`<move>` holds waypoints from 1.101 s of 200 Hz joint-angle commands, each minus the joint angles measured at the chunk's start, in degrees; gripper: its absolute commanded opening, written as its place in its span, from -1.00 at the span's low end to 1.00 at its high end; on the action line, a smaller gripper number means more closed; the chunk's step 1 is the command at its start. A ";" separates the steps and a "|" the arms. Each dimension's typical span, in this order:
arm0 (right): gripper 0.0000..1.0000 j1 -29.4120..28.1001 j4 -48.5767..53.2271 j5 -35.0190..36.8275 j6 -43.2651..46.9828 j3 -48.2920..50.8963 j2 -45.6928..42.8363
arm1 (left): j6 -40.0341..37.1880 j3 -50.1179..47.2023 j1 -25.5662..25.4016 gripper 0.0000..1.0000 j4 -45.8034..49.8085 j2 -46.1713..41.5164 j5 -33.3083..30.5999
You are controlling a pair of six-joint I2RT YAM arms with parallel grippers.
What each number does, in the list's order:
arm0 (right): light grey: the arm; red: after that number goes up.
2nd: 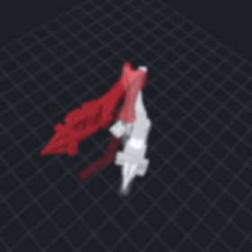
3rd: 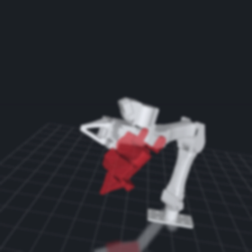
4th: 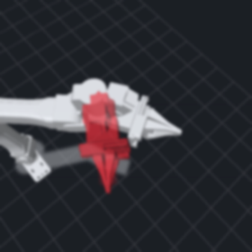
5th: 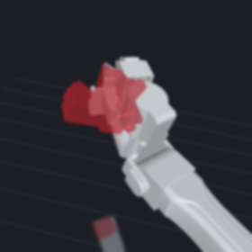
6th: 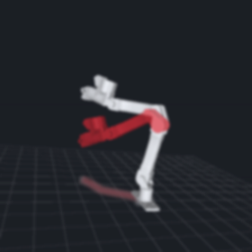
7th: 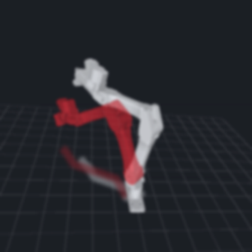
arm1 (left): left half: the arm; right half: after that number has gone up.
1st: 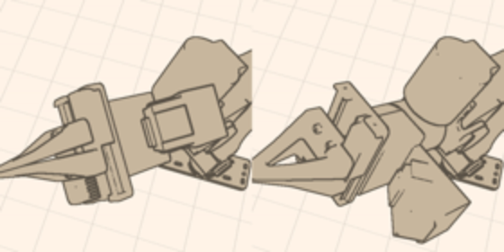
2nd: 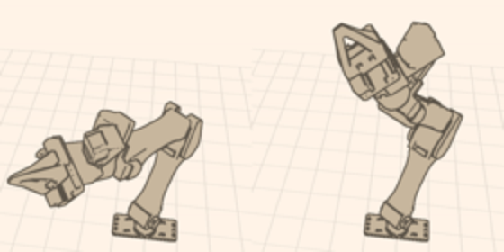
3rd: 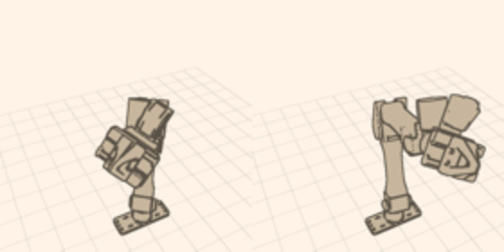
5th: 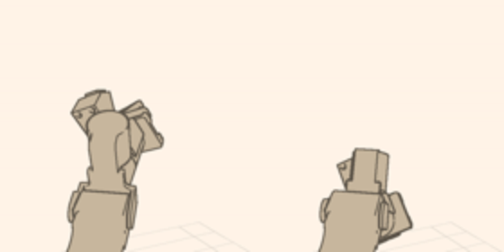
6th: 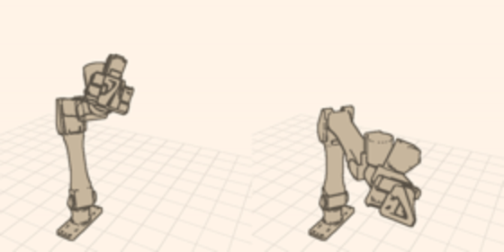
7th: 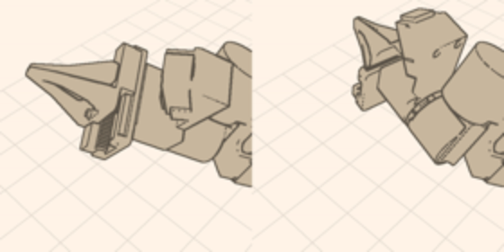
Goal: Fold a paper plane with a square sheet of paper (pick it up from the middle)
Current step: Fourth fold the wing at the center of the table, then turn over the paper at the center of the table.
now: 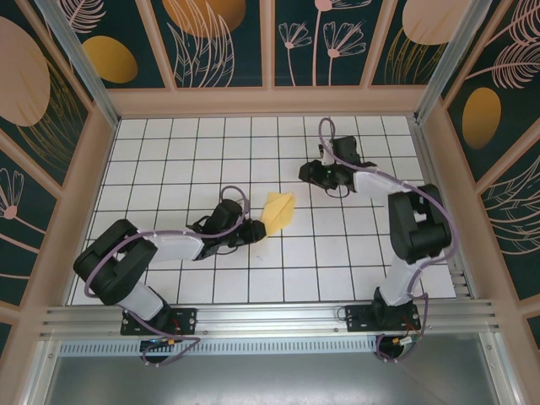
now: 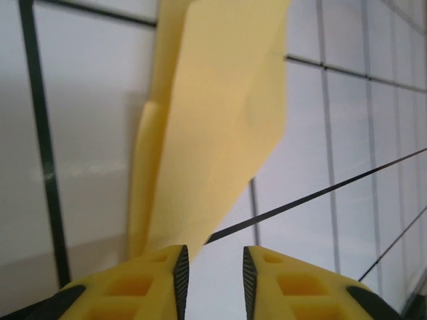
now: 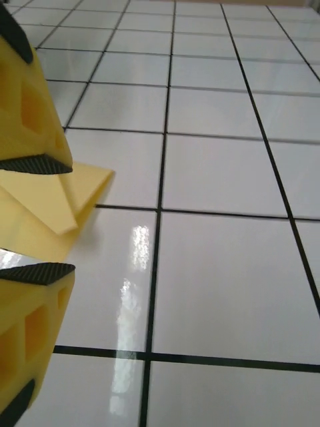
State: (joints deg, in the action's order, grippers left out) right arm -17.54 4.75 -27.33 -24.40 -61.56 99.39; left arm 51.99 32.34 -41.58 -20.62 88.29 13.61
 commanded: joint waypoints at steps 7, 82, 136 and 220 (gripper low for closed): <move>0.10 -2.55 -4.98 -0.29 -6.51 8.23 -5.85 | -1.31 2.07 0.57 -0.22 -1.09 -3.42 -5.45; 0.06 -11.14 -9.50 2.22 -16.20 10.32 -1.07 | 0.46 5.33 2.00 -0.18 -2.38 3.40 -5.40; -0.03 -12.51 -9.38 2.31 -18.80 7.63 4.41 | 1.30 5.92 3.52 -0.24 -3.06 7.37 -5.60; -0.17 -13.40 -12.09 -1.37 -19.76 6.50 7.45 | 1.91 5.23 4.84 -0.27 -4.33 9.62 -3.11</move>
State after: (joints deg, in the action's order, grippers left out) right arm -30.50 -5.32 -26.83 -42.83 -53.84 105.25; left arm 53.04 37.10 -37.39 -23.40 97.06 8.99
